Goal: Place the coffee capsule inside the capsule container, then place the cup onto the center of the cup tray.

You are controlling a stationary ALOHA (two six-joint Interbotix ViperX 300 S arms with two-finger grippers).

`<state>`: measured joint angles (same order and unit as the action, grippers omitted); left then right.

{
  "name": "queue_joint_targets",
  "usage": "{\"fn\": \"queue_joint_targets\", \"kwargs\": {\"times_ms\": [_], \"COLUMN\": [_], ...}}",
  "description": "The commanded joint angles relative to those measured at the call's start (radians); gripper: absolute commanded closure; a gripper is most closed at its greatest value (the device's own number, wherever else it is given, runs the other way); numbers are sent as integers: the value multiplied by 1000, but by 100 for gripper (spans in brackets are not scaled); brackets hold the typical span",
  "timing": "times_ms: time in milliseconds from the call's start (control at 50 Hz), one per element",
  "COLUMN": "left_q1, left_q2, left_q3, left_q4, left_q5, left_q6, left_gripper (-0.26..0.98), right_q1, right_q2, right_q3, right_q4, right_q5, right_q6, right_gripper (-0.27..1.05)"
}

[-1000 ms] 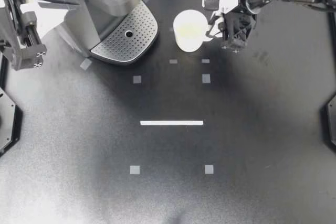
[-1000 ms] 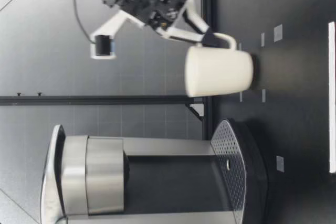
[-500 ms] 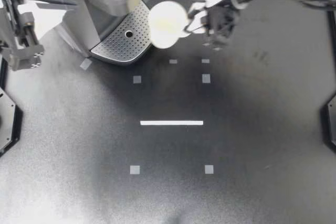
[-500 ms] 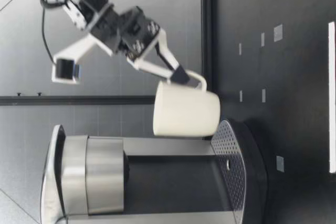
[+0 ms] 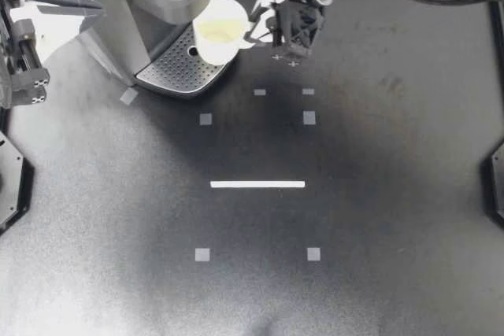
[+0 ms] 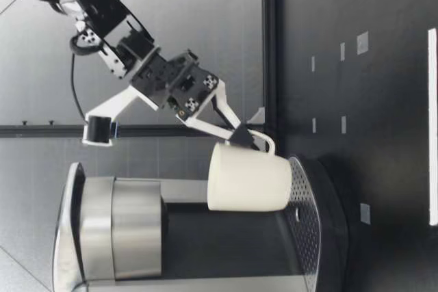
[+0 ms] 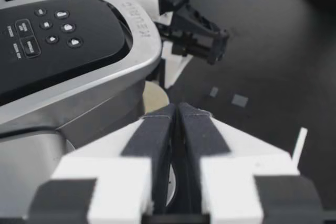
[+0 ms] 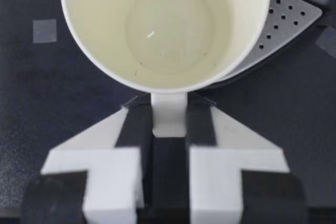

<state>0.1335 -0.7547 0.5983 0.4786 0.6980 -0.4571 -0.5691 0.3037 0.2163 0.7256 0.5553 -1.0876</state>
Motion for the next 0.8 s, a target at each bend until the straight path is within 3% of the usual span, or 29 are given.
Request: {"fn": "queue_joint_targets", "kwargs": {"times_ms": [0, 780], "left_q1": [0, -2], "left_q2": [-3, -5], "left_q3": [-11, -9], "left_q4": [3, 3], "left_q5": [-8, -9], "left_q6": [0, 0], "left_gripper": [55, 55], "right_q1": [6, 23], "right_q2": [-11, 69], "right_q3": [-31, -127], "right_q4": [3, 0], "right_q5": [2, 8], "right_q6": [-2, -2], "right_gripper": [79, 79]}}
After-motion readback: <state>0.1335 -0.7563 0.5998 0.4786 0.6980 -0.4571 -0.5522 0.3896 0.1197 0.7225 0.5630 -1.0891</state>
